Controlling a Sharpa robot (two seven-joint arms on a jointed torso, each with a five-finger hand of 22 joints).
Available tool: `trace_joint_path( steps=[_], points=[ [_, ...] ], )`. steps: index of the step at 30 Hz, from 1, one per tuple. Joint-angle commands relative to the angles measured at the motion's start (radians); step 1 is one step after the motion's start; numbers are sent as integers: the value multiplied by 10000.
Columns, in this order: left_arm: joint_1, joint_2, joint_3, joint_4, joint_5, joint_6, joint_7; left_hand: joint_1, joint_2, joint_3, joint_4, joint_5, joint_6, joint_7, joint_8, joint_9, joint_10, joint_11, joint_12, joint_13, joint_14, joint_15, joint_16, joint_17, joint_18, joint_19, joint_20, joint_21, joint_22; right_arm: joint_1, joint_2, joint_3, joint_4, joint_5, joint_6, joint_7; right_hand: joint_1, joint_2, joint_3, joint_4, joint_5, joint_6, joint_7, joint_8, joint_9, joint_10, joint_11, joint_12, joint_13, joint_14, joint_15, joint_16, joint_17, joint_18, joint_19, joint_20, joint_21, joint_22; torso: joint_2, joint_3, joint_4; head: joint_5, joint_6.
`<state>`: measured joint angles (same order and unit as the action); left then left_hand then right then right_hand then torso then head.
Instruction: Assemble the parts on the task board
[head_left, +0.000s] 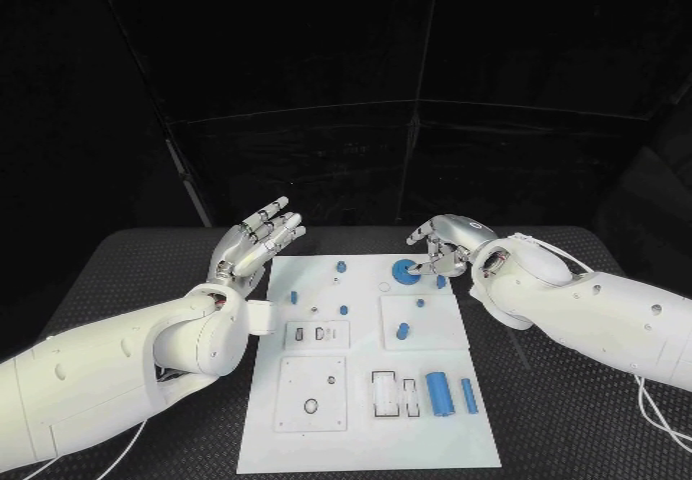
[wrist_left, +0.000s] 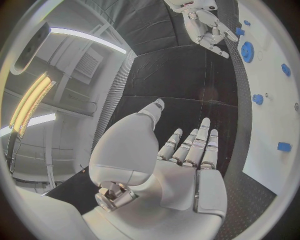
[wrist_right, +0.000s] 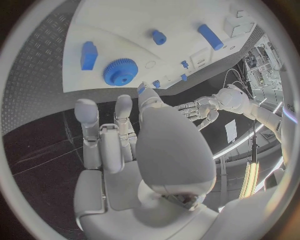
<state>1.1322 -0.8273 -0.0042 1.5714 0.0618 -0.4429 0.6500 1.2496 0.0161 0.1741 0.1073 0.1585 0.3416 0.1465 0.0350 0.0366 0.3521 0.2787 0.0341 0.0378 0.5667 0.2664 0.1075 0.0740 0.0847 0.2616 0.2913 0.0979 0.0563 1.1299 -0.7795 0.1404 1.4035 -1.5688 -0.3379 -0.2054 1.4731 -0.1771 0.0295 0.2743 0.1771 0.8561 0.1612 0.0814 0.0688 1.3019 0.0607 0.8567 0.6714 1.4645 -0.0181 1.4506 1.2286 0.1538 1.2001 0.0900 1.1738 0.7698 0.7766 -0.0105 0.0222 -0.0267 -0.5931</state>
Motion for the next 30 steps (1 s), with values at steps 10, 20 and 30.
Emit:
trace_joint_path(
  steps=[10, 20, 30],
  points=[
    [15, 85, 8, -91, -5, 76, 113, 65, 19, 20, -67, 15, -15, 1528, 26, 7, -63, 7, 36, -4, -90, -21, 32, -14, 113, -48, 15, -45, -14, 15, 331, 16, -526, 307, 1551, -637, -190, 46, -251, 192, -67, -109, 96, 174, 15, 232, 183, 3349, 3823, 643, 189, 481, 1127, -202, 193, 160, 424, 604, 11, -21, -7, -33, -65],
    [15, 94, 8, -96, -5, 73, 112, 65, 19, 20, -67, 15, -15, 1528, 26, 7, -63, 7, 36, -4, -90, -21, 32, -14, 113, -48, 15, -45, -14, 13, 559, 15, -804, 391, 1605, -576, -237, 298, -142, 173, 39, 23, 80, 299, 28, 372, 178, 3855, 4452, 677, 195, 570, 1365, -221, 234, 172, 538, 756, 10, -20, -1, -40, -88],
    [15, 99, 8, -105, -5, 77, 110, 69, 22, 24, -79, 14, -8, 1528, 27, 8, -69, 6, 36, -4, -104, -20, 30, -17, 112, -65, 15, -51, -18, 13, 740, 16, -988, 482, 1629, -514, -308, 694, -33, 119, 226, 287, 27, 469, 44, 651, 138, 4404, 5163, 726, 171, 672, 1649, -260, 336, 157, 706, 1012, 13, -15, 1, -21, -110]
  ],
)
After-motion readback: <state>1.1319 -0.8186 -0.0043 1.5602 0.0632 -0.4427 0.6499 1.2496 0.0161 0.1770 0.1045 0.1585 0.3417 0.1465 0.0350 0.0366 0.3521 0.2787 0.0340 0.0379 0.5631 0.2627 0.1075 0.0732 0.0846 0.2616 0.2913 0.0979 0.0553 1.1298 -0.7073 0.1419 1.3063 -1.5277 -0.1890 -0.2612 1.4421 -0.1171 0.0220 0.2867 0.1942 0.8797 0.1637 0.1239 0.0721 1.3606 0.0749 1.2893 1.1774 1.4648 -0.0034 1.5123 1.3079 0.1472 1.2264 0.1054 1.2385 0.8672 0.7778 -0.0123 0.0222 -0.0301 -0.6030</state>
